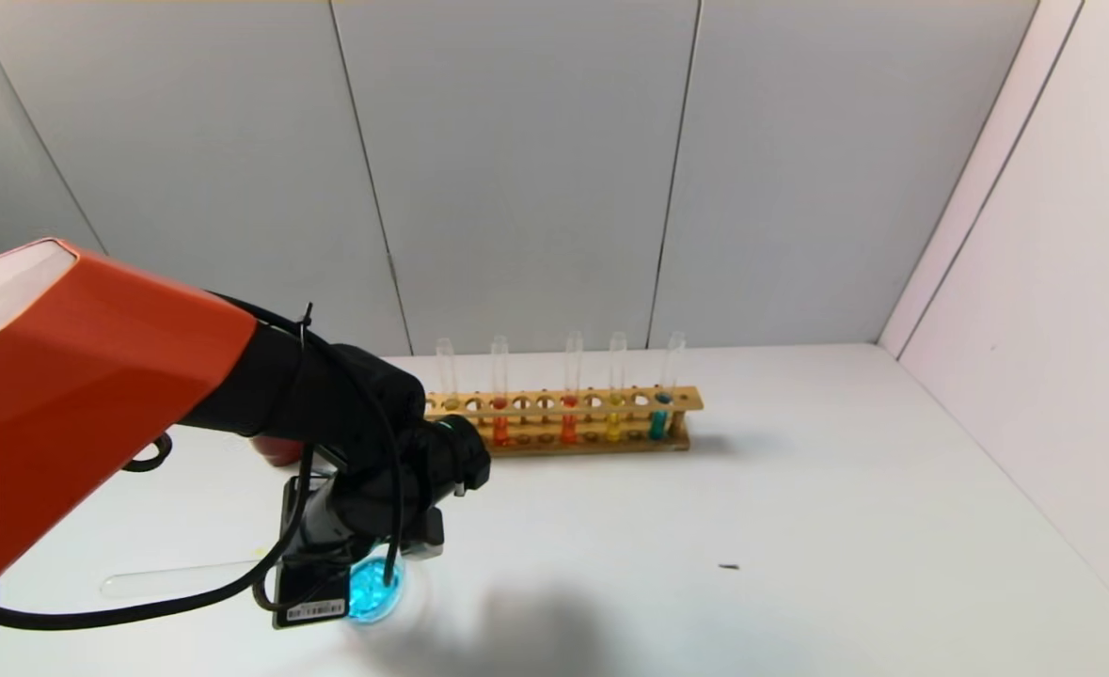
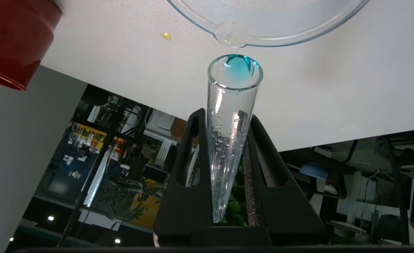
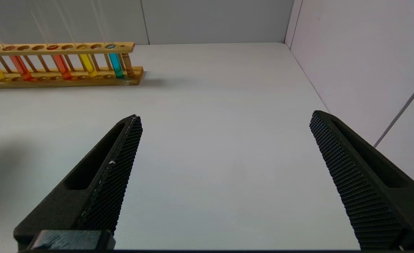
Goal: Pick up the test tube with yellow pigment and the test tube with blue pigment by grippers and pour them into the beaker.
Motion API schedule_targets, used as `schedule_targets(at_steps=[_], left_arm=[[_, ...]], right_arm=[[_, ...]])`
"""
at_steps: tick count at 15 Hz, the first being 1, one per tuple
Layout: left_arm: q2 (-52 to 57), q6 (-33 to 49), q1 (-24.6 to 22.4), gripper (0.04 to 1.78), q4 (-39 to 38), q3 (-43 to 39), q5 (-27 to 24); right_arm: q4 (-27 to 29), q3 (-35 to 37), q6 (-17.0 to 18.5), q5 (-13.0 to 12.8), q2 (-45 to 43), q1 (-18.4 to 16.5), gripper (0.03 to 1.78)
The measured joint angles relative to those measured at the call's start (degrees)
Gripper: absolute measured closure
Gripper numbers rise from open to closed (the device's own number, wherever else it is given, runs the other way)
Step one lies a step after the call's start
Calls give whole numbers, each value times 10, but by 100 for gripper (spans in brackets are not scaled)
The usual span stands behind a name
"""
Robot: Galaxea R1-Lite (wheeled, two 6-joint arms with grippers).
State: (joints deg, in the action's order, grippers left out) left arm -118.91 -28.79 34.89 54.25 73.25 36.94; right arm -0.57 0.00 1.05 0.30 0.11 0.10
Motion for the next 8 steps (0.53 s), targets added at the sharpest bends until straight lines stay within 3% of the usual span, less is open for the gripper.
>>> schedule_targets(at_steps=[8], left_arm=[[27, 37, -7, 151, 0, 8, -14]], right_arm=[[0, 0, 0, 0, 0, 0, 7]])
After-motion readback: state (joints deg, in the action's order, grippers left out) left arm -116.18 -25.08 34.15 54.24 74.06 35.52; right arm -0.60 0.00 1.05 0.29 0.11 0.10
